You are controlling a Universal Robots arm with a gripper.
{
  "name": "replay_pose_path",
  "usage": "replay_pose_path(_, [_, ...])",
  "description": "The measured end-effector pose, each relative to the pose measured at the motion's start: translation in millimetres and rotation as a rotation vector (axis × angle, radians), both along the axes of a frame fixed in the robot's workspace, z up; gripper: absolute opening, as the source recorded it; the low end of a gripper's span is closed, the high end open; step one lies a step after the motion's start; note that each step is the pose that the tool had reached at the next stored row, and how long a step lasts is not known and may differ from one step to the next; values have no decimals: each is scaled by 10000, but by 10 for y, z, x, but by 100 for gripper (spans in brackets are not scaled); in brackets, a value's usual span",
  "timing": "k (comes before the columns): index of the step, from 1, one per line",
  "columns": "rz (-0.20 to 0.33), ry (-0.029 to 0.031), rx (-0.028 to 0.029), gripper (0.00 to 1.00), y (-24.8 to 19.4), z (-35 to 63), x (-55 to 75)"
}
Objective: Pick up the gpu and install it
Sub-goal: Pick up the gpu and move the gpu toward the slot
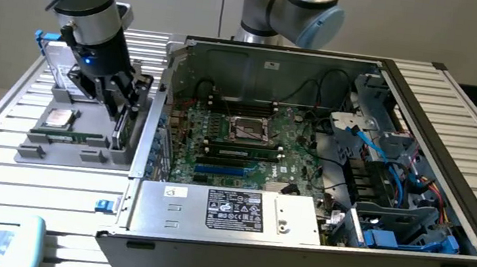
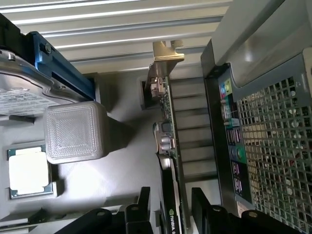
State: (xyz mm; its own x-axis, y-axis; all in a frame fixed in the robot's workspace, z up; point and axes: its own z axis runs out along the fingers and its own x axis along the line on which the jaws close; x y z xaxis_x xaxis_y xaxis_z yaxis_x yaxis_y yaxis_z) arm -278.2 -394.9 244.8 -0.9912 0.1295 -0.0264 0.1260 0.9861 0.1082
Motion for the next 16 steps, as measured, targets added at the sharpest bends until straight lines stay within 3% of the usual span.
replay_pose_path(11, [-1,-5,21,47,-5,-79,23])
replay_pose_path(16, [29,-7,136,47,-23,-89,23])
